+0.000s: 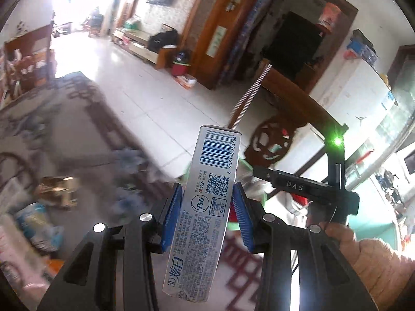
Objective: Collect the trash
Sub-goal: 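Carry cup and box to the red bucket and open both grippers over it, then move both open grippers back over the trash on the table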
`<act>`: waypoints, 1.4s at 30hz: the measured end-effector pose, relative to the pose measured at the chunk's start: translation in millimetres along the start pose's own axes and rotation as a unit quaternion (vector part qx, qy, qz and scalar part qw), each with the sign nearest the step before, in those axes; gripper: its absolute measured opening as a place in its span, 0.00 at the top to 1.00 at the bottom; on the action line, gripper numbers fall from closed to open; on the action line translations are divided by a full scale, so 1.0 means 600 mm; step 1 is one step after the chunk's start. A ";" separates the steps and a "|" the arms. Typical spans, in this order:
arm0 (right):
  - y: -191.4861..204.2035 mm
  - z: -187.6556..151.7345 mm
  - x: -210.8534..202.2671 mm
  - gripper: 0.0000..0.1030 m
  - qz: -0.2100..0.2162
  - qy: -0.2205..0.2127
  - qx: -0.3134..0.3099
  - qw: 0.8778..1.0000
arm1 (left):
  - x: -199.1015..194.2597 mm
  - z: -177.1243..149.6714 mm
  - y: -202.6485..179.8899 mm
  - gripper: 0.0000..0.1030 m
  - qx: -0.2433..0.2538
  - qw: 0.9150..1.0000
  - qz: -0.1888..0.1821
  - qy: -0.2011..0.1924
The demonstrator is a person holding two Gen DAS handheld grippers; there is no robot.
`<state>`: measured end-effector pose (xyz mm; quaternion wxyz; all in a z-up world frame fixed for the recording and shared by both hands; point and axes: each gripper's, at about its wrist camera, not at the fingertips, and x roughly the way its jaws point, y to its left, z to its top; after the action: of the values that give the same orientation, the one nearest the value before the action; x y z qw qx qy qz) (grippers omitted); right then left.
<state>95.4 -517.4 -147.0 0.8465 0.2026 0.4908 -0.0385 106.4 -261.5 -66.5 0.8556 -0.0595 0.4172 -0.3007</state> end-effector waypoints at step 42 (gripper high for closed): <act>0.189 -0.035 -0.077 0.08 0.028 -0.058 -0.107 0.992 | -0.188 -0.066 0.128 0.38 -0.055 0.985 0.139 -0.083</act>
<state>84.1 -411.6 -82.5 0.8911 0.1219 0.4364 0.0266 58.9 -129.7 -42.5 0.9162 -0.0732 0.3647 -0.1495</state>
